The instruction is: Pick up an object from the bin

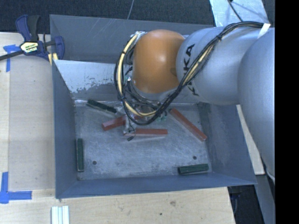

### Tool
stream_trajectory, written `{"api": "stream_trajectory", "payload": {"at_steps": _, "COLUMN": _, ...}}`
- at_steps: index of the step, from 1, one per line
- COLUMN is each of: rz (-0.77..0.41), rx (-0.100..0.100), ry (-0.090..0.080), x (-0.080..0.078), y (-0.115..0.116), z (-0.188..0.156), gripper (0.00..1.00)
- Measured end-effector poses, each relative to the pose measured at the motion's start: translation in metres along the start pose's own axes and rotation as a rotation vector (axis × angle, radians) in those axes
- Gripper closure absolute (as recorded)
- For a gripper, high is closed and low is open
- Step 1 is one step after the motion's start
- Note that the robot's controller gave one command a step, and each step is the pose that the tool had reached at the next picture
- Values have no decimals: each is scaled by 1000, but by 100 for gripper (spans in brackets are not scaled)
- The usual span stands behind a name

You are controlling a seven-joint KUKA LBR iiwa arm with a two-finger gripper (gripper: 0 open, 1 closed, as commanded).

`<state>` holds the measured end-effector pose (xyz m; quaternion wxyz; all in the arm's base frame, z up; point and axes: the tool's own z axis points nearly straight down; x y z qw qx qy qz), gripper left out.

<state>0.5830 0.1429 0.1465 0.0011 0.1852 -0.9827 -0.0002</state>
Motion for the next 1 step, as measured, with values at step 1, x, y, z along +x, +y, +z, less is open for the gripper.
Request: {"api": "stream_trajectory", "payload": {"at_steps": 1, "rz": 24, "rx": 2, "ry": -14, "x": -6, "y": 7, "z": -69, "gripper": 100}}
